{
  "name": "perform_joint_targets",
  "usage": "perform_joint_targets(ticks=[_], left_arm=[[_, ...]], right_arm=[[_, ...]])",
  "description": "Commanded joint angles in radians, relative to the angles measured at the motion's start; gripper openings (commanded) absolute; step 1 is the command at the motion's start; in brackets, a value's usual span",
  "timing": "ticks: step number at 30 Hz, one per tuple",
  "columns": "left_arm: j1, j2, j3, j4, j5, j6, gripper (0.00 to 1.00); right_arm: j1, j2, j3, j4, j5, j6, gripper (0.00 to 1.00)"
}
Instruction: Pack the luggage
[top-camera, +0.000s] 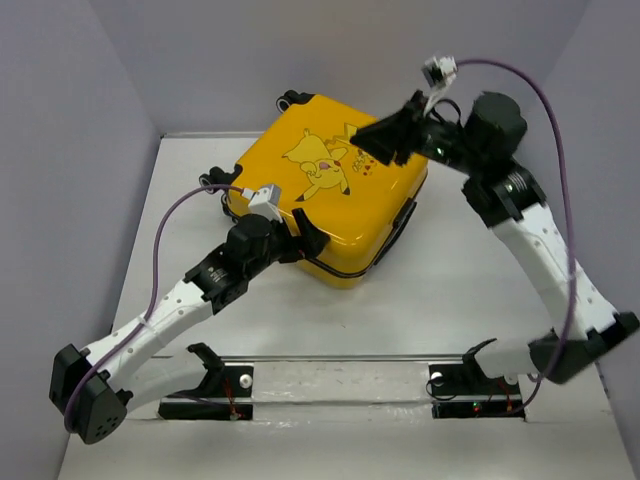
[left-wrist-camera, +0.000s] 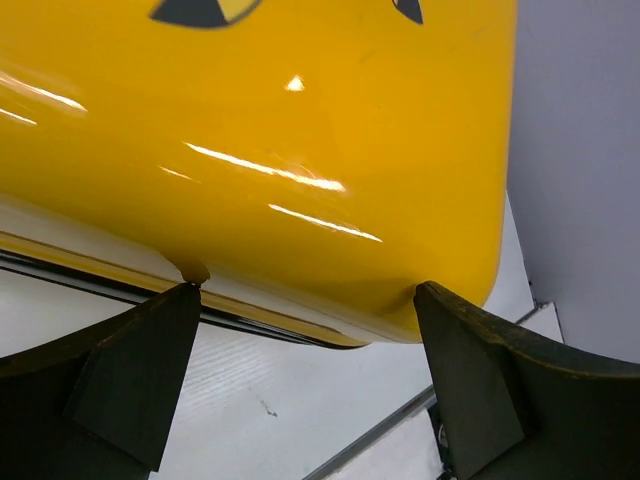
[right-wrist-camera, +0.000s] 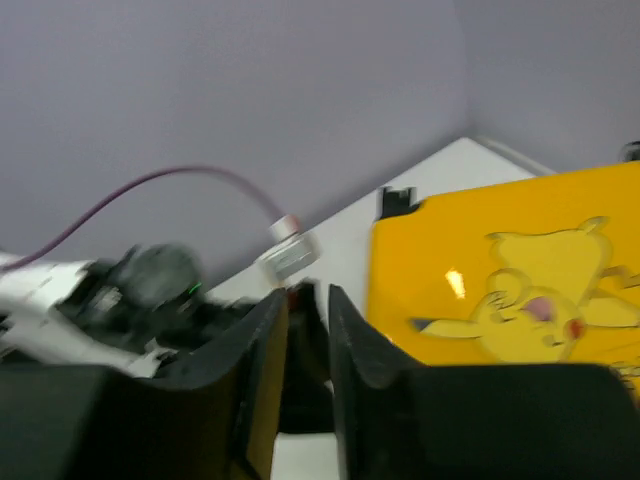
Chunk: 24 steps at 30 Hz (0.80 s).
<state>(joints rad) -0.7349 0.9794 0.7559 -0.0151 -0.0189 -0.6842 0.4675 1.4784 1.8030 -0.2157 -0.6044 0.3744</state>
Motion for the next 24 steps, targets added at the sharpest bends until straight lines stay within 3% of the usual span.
perform_joint_targets(ticks=[1, 4, 5, 8, 9, 10, 12, 18, 24], left_arm=[[0.051, 0.002, 0.106, 0.107, -0.082, 0.044, 0.99], [0.054, -0.027, 0.103, 0.092, -0.076, 0.045, 0.99], [0.054, -0.036, 0.097, 0.084, -0.076, 0.045, 0.99], [0.054, -0.102, 0.037, 0.050, -0.064, 0.038, 0.99], [0.054, -0.119, 0.019, 0.040, -0.059, 0.035, 0.99], [0.054, -0.137, -0.001, 0.024, -0.058, 0.029, 0.99], [0.054, -0.194, -0.070, 0.024, -0.038, -0.003, 0.99], [0.023, -0.228, -0.176, 0.056, 0.082, -0.052, 0.95], [-0.089, -0.121, -0.184, 0.116, 0.034, -0.054, 0.71]], right_arm=[[0.123, -0.362, -0.615, 0.088, 0.179, -0.071, 0.16], [0.146, -0.531, -0.906, 0.150, 0.261, -0.005, 0.07], [0.146, -0.618, -1.061, 0.180, 0.303, 0.012, 0.07], [0.155, -0.717, -1.270, 0.248, 0.316, 0.058, 0.11], [0.155, -0.740, -1.271, 0.251, 0.324, 0.067, 0.15], [0.155, -0.774, -1.324, 0.259, 0.350, 0.078, 0.28], [0.165, -0.756, -1.373, 0.289, 0.357, 0.083, 0.42], [0.214, -0.613, -1.426, 0.456, 0.436, 0.043, 0.46], [0.244, -0.469, -1.438, 0.653, 0.431, -0.031, 0.47]])
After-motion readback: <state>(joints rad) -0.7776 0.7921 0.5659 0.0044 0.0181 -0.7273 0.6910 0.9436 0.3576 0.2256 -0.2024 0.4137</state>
